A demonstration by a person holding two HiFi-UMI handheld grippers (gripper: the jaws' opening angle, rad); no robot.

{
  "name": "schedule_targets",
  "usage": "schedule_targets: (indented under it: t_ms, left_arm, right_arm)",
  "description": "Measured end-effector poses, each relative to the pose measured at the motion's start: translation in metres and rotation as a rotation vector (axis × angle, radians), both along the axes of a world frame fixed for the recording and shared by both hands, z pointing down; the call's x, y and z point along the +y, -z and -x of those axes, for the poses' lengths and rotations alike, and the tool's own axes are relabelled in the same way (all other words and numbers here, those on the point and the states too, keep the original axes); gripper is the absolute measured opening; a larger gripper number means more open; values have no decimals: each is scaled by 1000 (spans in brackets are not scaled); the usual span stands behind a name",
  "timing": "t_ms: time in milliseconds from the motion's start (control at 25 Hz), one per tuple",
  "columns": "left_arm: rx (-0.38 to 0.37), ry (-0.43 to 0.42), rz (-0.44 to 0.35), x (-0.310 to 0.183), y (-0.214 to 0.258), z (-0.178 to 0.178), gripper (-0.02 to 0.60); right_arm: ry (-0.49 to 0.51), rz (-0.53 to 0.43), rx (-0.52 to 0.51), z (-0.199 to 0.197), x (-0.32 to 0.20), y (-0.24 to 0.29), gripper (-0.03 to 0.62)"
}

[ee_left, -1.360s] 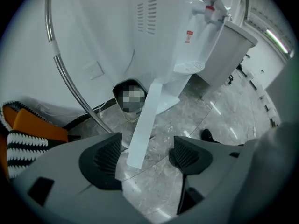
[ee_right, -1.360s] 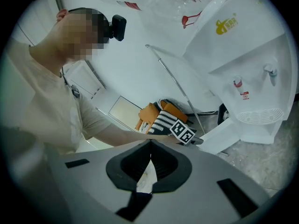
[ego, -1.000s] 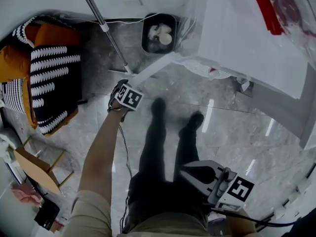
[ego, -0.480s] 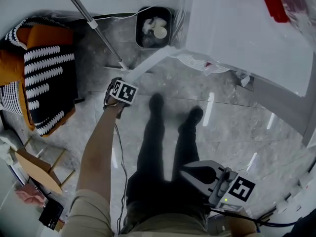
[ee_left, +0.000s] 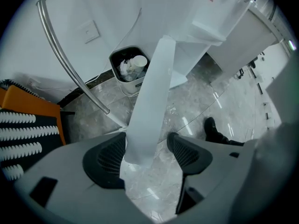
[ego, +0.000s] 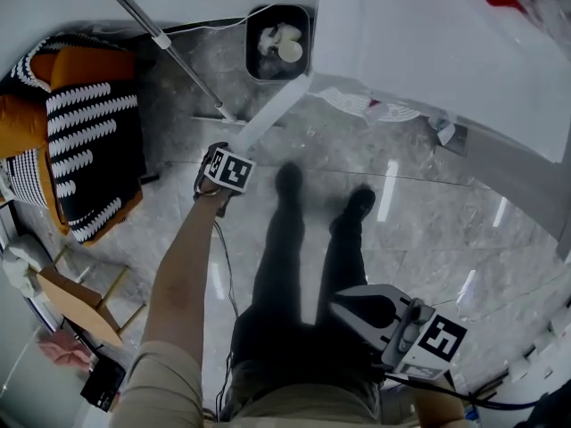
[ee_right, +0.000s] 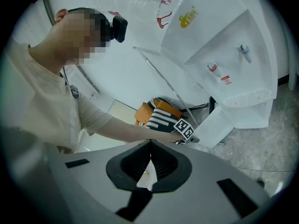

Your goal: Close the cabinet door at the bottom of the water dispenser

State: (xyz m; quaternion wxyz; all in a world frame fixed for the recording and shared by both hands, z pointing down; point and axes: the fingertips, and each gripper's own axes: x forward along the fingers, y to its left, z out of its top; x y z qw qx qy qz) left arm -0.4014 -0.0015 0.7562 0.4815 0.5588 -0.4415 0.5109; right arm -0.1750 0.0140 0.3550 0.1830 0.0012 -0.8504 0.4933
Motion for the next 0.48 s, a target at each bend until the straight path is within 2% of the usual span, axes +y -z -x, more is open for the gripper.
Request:
schedule_targets:
  t_ms: [120, 280, 480]
  left_arm:
    - [18, 7, 4, 7, -2, -10, 313]
    - [53, 63, 15, 13, -5, -27, 313]
    - [82, 44, 26, 19, -8, -48, 313]
  right_arm:
    - [-13, 4, 4, -5, 2, -1, 15]
    - [-23, 4, 1, -11, 1, -1, 15]
    - [-28, 1, 0, -17, -1, -1, 15]
